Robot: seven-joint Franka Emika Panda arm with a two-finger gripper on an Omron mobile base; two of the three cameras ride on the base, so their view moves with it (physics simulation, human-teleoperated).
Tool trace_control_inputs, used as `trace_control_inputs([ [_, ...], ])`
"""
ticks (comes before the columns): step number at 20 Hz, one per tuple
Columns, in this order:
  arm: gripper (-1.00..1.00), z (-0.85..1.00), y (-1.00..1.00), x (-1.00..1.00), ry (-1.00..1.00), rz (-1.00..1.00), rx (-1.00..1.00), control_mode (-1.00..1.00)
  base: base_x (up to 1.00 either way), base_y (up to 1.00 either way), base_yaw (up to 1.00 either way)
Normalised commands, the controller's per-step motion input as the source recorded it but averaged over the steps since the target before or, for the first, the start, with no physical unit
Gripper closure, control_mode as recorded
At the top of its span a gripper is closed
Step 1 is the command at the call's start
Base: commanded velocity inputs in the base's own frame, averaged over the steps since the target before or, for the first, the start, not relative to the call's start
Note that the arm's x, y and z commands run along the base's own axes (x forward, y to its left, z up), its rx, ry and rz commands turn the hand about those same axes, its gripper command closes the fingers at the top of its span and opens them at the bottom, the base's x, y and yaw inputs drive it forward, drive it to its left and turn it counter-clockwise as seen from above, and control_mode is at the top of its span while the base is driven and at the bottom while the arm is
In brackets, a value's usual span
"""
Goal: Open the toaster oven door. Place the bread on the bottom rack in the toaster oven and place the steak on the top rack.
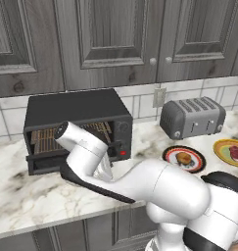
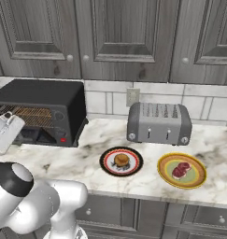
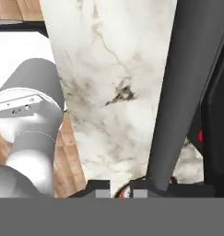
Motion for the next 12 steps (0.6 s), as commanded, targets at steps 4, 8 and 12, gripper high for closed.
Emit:
trace_control_inputs([
  [4, -1.0, -0.6, 0.21, -1.0, 0.65, 0.03, -0.02, -1.0, 0.0, 0.0, 0.0],
  [8, -1.0, 0.89, 0.15, -0.91, -0.05, 0.12, -0.04, -1.0, 0.0, 0.0, 0.0],
  [12, -1.0, 1.0, 0.1, 0.36, -0.06, 0.14, -0.01, -1.0, 0.0, 0.0, 0.0],
])
